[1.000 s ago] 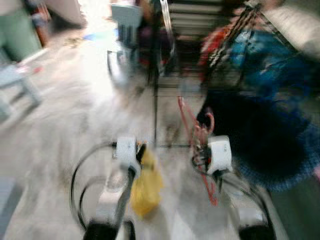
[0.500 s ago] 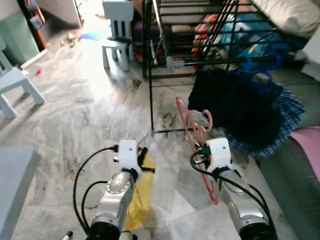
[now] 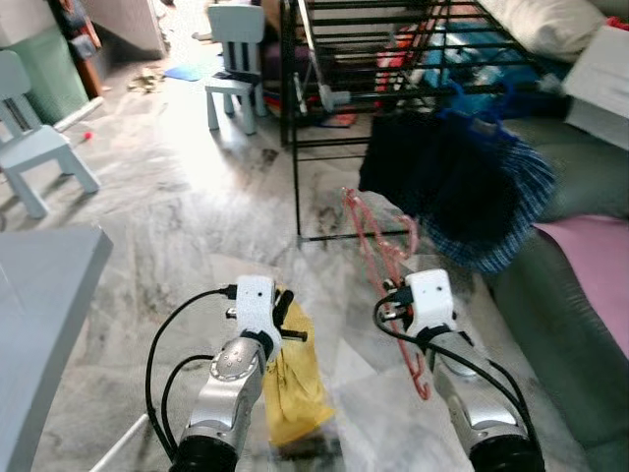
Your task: Hang hanger
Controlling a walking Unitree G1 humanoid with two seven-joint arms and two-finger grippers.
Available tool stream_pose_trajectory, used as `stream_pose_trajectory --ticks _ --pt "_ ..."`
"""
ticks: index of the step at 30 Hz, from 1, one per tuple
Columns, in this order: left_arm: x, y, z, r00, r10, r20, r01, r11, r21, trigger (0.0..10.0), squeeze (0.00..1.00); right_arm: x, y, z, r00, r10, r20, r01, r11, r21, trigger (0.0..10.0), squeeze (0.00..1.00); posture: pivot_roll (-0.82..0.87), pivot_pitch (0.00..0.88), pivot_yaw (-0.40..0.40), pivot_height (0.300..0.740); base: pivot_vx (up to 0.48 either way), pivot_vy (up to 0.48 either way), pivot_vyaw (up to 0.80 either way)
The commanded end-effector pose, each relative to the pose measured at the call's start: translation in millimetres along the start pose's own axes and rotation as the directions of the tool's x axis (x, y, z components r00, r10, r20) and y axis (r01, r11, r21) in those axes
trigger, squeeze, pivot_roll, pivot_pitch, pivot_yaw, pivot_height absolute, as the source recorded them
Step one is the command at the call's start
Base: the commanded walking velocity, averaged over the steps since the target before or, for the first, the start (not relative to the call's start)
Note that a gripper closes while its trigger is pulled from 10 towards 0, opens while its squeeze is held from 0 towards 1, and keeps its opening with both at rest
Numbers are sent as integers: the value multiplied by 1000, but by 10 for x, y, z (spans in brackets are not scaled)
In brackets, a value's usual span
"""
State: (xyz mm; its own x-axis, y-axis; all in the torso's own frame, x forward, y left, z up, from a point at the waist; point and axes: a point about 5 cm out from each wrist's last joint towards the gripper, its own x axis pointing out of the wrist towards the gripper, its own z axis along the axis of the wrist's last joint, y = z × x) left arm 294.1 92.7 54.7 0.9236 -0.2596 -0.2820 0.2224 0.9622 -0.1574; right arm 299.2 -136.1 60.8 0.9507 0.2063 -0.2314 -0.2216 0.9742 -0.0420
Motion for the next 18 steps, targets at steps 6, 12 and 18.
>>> stream_pose_trajectory --ticks 6,12,18 --pt "-1 -3 115 998 -21 59 22 1000 -14 10000 0 23 50 59 1000 21 20 -20 1000 -10 10000 0 -14 55 -19 740 -88 0 0" --pt "-2 29 245 991 -65 114 66 998 -7 10000 0 36 58 92 999 25 30 -24 1000 -20 10000 0 -18 72 -13 740 0 0 0" --pt "42 28 354 986 -98 132 89 994 69 10000 0 19 43 69 1000 23 22 -22 999 -25 10000 0 -23 75 -10 740 0 0 0"
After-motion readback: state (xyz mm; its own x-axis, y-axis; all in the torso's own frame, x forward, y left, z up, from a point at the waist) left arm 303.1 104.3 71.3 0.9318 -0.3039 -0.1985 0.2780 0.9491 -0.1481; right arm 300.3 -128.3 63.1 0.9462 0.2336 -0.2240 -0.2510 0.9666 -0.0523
